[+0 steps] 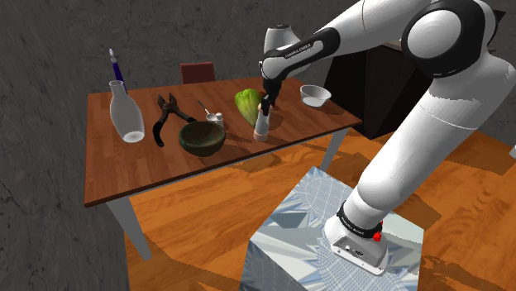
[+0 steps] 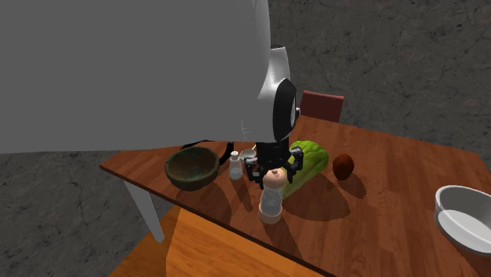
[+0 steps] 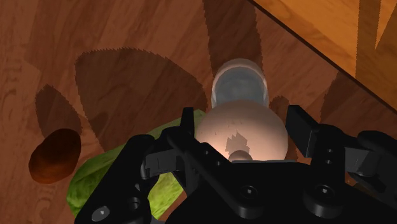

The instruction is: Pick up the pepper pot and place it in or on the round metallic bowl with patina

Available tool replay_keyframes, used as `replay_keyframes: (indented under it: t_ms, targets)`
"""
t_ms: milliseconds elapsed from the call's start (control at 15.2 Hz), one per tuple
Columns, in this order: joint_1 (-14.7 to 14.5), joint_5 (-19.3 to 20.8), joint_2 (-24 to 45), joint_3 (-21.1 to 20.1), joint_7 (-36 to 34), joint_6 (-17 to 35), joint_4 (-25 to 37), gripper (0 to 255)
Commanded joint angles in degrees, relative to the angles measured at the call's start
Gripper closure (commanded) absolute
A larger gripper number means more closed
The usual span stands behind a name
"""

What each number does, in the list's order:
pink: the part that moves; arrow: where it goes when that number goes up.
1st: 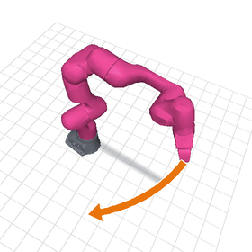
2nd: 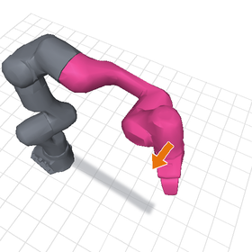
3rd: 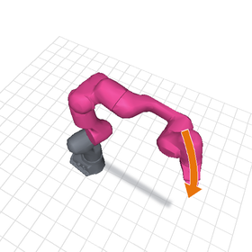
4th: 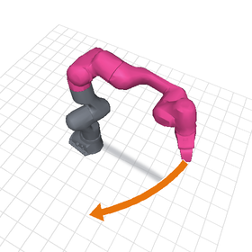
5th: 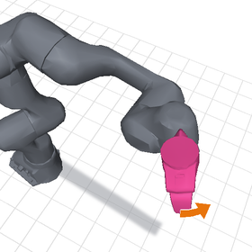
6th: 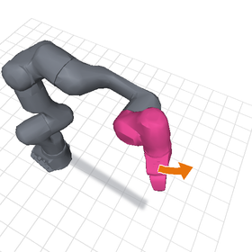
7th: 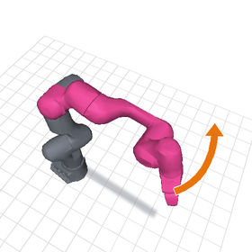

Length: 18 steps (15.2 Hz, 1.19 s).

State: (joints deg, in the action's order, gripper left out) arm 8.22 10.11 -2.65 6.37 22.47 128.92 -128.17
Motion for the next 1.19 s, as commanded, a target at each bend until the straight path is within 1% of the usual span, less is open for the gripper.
replay_keyframes:
  t_ms: [0,528,1122]
  targets:
    - [0.00,0.00,0.04,0.00,0.00,-0.01,-0.04,255]
    - [0.00,0.00,0.04,0.00,0.00,-0.01,-0.04,255]
    - [-0.17,-0.45,-2.89,-0.18,0.88,-6.86,3.94,255]
